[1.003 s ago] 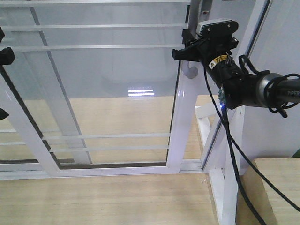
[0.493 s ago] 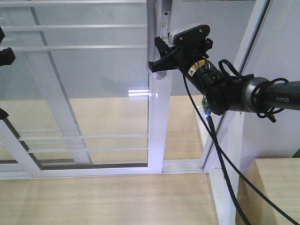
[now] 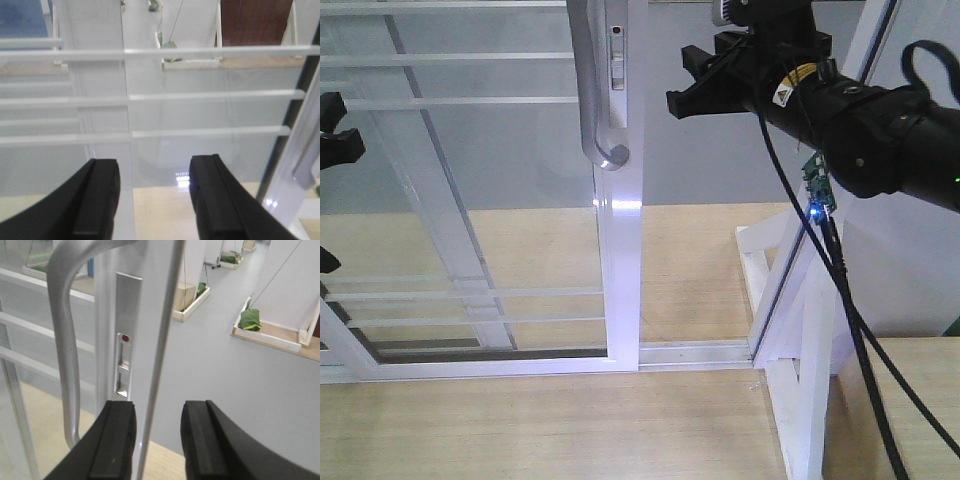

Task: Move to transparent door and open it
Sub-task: 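Slide the door with the right gripper away from the door frame, then bring the left gripper to the grey handle and grasp it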

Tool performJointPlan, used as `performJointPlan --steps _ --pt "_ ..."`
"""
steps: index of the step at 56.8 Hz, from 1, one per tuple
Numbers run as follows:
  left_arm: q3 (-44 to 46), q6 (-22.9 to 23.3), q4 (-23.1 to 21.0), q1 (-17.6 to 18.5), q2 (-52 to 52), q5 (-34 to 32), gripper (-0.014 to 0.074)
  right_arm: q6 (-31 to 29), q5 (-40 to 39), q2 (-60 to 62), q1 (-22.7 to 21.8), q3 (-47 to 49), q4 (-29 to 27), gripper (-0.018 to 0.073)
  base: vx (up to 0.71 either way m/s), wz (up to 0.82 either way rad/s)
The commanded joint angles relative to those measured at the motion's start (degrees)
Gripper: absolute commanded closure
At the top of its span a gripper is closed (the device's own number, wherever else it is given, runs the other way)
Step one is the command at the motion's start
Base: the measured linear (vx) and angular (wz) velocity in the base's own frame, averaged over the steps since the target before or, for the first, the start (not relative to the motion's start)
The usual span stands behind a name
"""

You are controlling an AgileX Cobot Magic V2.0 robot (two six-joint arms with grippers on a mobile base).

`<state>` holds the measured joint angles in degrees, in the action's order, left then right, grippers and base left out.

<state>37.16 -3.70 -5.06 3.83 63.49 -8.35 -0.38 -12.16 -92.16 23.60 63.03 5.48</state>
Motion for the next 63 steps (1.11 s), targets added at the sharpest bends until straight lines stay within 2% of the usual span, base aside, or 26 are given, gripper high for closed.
performJointPlan --steps 1,7,15,19,27,32,44,51,58,63 --pt "2.15 0.12 0.48 1.96 -0.79 -2.41 0.0146 -0.51 -1.09 4.75 -0.34 1.61 0.0 0.0244 0.0 0.0" --pt "2.15 -0.02 0.79 5.57 -0.02 -3.17 0.0146 -0.63 -0.58 6.27 -0.34 1.61 0.0 0.0244 0.0 0.0" --pt "2.15 0.16 0.7 10.14 4.65 -9.4 0.0146 -2.31 -0.53 7.17 -0.34 1.61 0.0 0.0244 0.0 0.0" --pt "2.15 0.16 0.7 11.91 7.8 -13.91 0.0146 -2.41 -0.53 7.22 -0.34 1.61 0.0 0.0244 0.0 0.0" --pt "2.51 0.16 0.7 15.35 16.22 -28.15 0.0146 -2.41 -0.53 7.22 -0.34 1.61 0.0 0.0244 0.0 0.0" --pt "4.39 0.23 0.84 16.78 21.15 -32.99 0.0146 -2.41 -0.53 7.22 -0.34 1.61 0.0 0.0244 0.0 0.0" --pt "13.4 0.23 3.48 18.99 32.47 -34.23 0.0146 -3.09 -0.53 7.23 -0.34 1.61 0.0 0.0245 0.0 0.0" --pt "17.62 0.13 0.59 19.05 36.49 -34.44 0.0146 -5.38 -0.53 7.23 -0.34 1.61 0.0 0.0245 0.0 0.0" --pt "20.27 -0.78 -4.44 19.05 38.65 -34.7 0.0146 -7.55 -0.6 7.23 -0.34 1.61 0.0 0.0245 0.0 0.0" --pt "21.32 -3.38 -5.91 19.05 39.59 -35.34 0.0146 -7.62 -0.67 7.23 -0.34 1.61 0.0 0.0245 0.0 0.0"
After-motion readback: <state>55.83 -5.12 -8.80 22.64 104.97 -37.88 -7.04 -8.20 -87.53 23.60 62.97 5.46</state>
